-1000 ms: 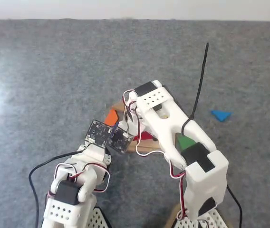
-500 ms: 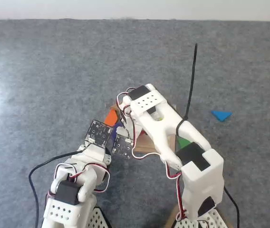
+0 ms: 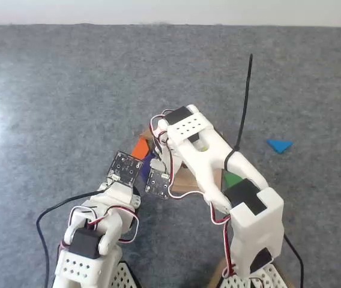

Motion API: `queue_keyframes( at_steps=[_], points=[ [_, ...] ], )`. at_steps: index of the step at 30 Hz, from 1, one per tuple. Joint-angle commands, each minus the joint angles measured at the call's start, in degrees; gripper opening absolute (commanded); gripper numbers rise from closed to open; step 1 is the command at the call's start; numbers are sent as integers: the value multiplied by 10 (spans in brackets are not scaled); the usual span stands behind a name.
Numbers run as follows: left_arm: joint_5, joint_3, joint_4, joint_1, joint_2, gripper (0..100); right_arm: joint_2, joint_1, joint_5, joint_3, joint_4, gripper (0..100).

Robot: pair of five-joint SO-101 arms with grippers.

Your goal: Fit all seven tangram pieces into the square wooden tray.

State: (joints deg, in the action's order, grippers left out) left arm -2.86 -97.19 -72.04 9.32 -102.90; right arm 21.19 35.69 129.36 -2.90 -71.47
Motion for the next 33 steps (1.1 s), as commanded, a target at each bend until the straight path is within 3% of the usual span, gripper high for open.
queue_keyframes(
  at_steps=[1, 6, 15, 20, 26, 28, 30, 33],
  points=[
    [-4, 7, -2, -2, -11, 15, -14, -25, -11, 39, 4, 310],
    [-4, 7, -2, -2, -11, 15, -14, -60, -70, 73, 9, 308],
    [-4, 7, -2, -2, -11, 15, -14, -136, -363, 222, 4, 307],
    [-4, 7, -2, -2, -11, 15, -14, -153, -615, 275, 4, 284],
    [-4, 7, -2, -2, -11, 15, -12, -116, -967, 265, -32, 32],
    [-4, 7, -2, -2, -11, 15, -15, -108, -1072, 266, -67, 9],
    [-4, 7, -2, -2, -11, 15, -27, -96, -1135, 262, -81, 5],
    [-4, 7, -2, -2, -11, 15, -75, -68, -1160, 212, -52, 8]
  ],
)
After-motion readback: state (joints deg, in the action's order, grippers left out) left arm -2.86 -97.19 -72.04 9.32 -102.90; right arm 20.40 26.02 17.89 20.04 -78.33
